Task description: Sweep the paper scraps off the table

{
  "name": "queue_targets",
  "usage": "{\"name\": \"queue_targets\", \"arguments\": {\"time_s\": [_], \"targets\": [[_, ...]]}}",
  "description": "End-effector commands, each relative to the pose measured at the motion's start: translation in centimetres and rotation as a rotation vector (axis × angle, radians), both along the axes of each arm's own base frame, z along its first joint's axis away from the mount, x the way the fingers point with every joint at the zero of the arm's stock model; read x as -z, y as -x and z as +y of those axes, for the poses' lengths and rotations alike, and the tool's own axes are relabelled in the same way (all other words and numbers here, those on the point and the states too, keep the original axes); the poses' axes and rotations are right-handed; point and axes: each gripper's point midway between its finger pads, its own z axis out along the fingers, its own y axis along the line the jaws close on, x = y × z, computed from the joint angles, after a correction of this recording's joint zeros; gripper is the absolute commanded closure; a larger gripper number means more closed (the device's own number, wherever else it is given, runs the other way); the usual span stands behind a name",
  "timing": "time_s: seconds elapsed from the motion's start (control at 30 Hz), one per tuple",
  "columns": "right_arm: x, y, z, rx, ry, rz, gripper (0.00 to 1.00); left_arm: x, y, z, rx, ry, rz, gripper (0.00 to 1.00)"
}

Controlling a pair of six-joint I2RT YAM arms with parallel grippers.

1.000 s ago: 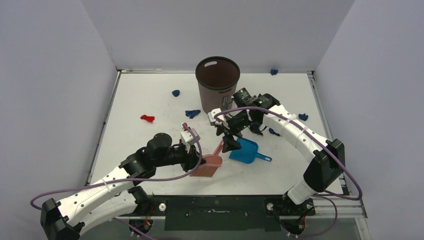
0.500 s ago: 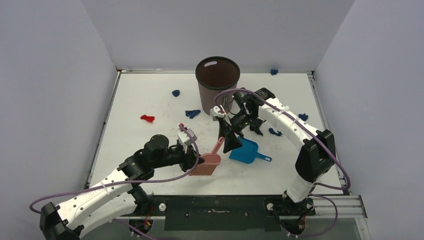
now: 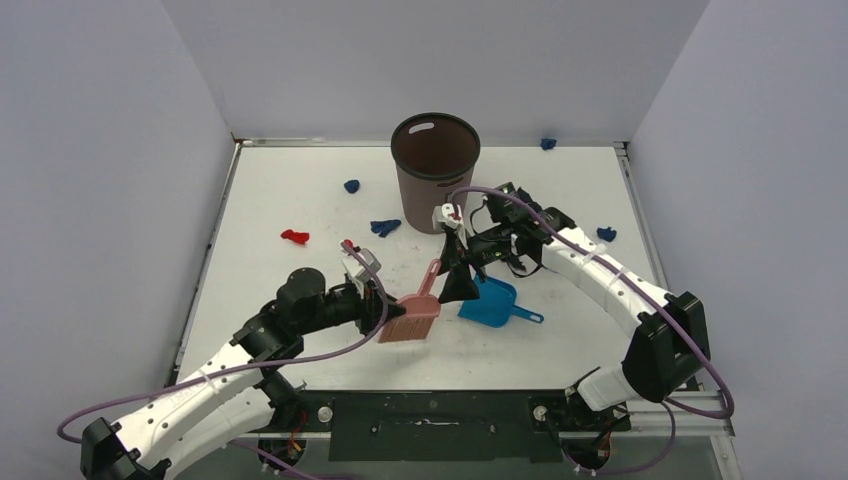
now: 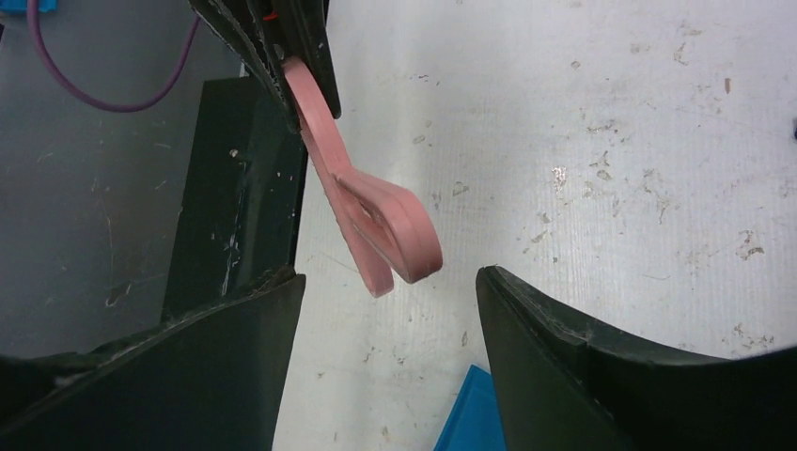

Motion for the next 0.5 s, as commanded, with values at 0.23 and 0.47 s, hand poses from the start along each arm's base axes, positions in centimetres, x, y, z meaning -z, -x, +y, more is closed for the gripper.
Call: {"name": "queue_targets", "arguments": {"time_s": [0.23,0.47], "targets": [[-4.5,-1.5,1.3,-0.031,-0.101,-0.178,0.29,-2.8,0.4,-1.4,0.103,0.131,-0.011,1.00],[-4.6,0.5,1.4,-0.174,-0.033,-0.267,0.31,-2.6,0.3,-1.3,0.098,0.124,-0.009,1.00]]}}
